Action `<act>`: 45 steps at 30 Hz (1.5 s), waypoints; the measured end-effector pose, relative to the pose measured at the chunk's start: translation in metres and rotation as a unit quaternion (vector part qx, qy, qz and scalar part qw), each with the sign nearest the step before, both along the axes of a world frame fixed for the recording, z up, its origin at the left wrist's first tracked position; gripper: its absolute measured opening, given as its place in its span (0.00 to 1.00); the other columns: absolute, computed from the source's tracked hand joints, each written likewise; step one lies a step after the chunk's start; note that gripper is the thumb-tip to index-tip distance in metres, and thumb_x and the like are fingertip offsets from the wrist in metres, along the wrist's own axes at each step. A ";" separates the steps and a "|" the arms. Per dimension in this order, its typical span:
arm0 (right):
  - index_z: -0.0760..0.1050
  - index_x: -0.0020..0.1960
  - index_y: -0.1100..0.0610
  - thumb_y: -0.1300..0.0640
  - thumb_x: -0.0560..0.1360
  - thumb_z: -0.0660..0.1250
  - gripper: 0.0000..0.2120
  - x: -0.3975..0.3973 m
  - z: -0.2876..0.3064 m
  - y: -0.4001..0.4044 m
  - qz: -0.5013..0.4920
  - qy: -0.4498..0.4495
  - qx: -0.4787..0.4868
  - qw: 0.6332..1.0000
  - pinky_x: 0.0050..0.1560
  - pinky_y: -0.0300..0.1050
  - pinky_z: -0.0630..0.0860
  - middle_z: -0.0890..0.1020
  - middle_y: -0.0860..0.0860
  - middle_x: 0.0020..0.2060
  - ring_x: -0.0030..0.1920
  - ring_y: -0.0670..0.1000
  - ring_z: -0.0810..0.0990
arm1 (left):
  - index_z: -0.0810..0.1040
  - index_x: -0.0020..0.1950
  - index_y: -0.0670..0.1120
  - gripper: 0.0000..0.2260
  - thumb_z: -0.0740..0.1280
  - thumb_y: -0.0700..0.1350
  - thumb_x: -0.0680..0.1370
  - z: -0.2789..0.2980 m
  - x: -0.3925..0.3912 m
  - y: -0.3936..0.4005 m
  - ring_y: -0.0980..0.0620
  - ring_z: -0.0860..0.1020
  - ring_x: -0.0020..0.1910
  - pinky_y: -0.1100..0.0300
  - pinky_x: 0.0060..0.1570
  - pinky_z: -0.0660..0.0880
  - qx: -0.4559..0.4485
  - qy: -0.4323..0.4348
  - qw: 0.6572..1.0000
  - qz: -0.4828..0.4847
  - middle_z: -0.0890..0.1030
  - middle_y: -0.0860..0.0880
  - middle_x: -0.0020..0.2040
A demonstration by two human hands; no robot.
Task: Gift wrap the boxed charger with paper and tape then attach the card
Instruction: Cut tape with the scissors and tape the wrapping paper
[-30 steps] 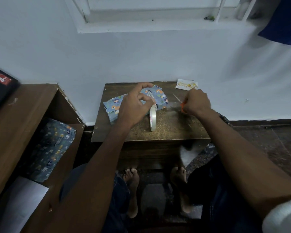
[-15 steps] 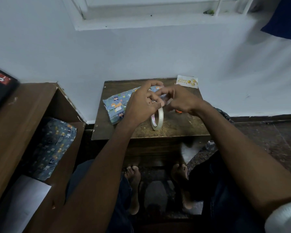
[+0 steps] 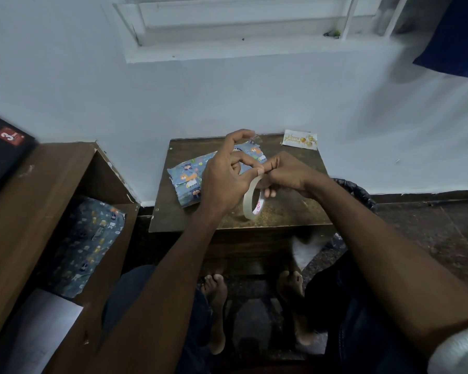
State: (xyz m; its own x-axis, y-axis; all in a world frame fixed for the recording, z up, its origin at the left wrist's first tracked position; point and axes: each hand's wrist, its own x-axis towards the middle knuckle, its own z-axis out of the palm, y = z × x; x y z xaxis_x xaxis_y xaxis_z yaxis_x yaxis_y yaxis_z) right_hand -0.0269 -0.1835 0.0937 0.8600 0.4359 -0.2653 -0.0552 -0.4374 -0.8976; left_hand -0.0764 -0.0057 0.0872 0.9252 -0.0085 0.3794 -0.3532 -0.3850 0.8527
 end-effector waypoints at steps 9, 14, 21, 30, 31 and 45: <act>0.87 0.39 0.58 0.68 0.73 0.76 0.07 -0.008 0.009 0.001 -0.020 -0.062 -0.016 0.998 0.27 0.38 0.75 0.83 0.58 0.28 0.24 0.48 0.78 | 0.71 0.77 0.56 0.33 0.79 0.43 0.75 -0.004 0.003 -0.004 0.60 0.85 0.48 0.52 0.53 0.82 0.012 0.003 0.997 0.070 0.87 0.61 0.43; 0.86 0.39 0.51 0.60 0.70 0.81 0.06 -0.010 0.014 0.001 -0.033 -0.200 -0.092 0.975 0.26 0.35 0.71 0.80 0.44 0.23 0.22 0.43 0.76 | 0.67 0.80 0.52 0.36 0.78 0.42 0.76 -0.010 0.010 -0.002 0.58 0.86 0.47 0.61 0.57 0.80 -0.076 0.084 0.990 0.084 0.89 0.56 0.43; 0.90 0.45 0.53 0.58 0.69 0.81 0.05 -0.013 0.015 0.002 -0.016 -0.272 -0.128 0.954 0.33 0.36 0.69 0.83 0.40 0.31 0.30 0.37 0.79 | 0.62 0.84 0.49 0.44 0.81 0.48 0.73 -0.012 0.015 0.002 0.58 0.87 0.50 0.51 0.62 0.81 -0.082 0.154 0.979 0.105 0.89 0.54 0.45; 0.87 0.38 0.47 0.49 0.68 0.83 0.06 -0.007 0.020 -0.008 -0.039 -0.298 -0.165 0.939 0.29 0.43 0.70 0.80 0.40 0.26 0.26 0.47 0.78 | 0.66 0.79 0.51 0.29 0.71 0.43 0.79 -0.015 0.024 0.022 0.57 0.86 0.38 0.43 0.60 0.80 -0.114 0.160 0.957 0.214 0.88 0.54 0.42; 0.86 0.37 0.46 0.47 0.68 0.83 0.07 -0.003 0.018 -0.011 -0.053 -0.308 -0.180 0.933 0.31 0.43 0.70 0.80 0.43 0.27 0.28 0.49 0.78 | 0.67 0.79 0.52 0.29 0.71 0.43 0.80 -0.016 0.026 0.025 0.57 0.86 0.38 0.45 0.60 0.81 -0.110 0.156 0.957 0.219 0.87 0.53 0.43; 0.81 0.41 0.65 0.58 0.72 0.71 0.09 0.015 -0.004 -0.012 -0.097 -0.214 -0.398 0.887 0.33 0.44 0.66 0.71 0.54 0.28 0.34 0.56 0.72 | 0.81 0.66 0.55 0.23 0.67 0.33 0.77 -0.015 0.021 0.076 0.57 0.84 0.54 0.57 0.49 0.84 -0.082 0.161 0.963 0.200 0.86 0.53 0.57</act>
State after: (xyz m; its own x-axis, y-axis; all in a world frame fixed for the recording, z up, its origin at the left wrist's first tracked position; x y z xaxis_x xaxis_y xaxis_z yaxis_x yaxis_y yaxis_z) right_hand -0.0118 -0.1960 0.0896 0.9944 0.0901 -0.0544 0.0725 -0.9611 -0.2666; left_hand -0.0555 0.0707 0.0724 0.9117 0.4091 0.0382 0.0887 -0.2867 0.9539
